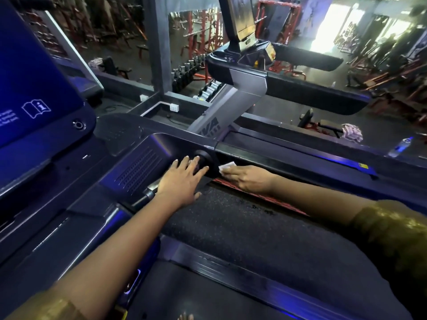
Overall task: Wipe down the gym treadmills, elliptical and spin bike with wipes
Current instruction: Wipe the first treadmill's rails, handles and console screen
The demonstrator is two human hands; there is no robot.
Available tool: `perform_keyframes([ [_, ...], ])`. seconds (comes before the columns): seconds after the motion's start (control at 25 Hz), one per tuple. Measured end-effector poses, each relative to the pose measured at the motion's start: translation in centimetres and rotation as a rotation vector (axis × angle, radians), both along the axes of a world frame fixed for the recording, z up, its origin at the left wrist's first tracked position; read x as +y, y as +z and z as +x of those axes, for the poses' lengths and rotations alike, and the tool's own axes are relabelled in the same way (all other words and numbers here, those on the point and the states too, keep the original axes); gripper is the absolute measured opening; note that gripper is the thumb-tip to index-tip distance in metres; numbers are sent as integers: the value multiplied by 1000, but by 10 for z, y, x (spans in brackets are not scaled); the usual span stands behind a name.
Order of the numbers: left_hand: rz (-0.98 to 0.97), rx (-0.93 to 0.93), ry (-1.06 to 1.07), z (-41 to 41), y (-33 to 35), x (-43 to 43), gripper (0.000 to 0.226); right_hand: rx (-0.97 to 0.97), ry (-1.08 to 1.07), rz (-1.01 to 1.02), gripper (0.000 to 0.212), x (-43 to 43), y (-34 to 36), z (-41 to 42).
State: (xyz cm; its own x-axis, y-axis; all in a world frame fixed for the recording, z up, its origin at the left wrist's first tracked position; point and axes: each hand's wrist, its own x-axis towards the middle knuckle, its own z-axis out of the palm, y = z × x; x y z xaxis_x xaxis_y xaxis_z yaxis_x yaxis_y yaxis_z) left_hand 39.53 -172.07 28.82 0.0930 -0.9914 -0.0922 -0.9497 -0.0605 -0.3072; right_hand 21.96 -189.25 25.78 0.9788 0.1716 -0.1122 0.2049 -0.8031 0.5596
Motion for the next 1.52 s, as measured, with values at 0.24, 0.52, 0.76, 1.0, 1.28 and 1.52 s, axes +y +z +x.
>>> perform_keyframes([
  [0.24,-45,-62,14,-5,-3,2,73,131,20,-8,44,-9,-13,-73],
  [0.52,-85,-83,29,-7,-7,5,73,-125,138,127,47,8,42,-10],
  [0.76,-94,-120,11,-7,-9,5,73,-38,120,14,40,-10,37,-21],
  [1.0,-92,-135,11,-6,-12,4,79,-156,128,128,47,-10,27,-98],
  [1.28,-107,-109,17,-5,-15,3,81,-228,16,369,36,-1,69,-9],
  [1.52,-104,-133,10,-5,-15,2,80,-296,-170,514,51,-22,52,-68],
])
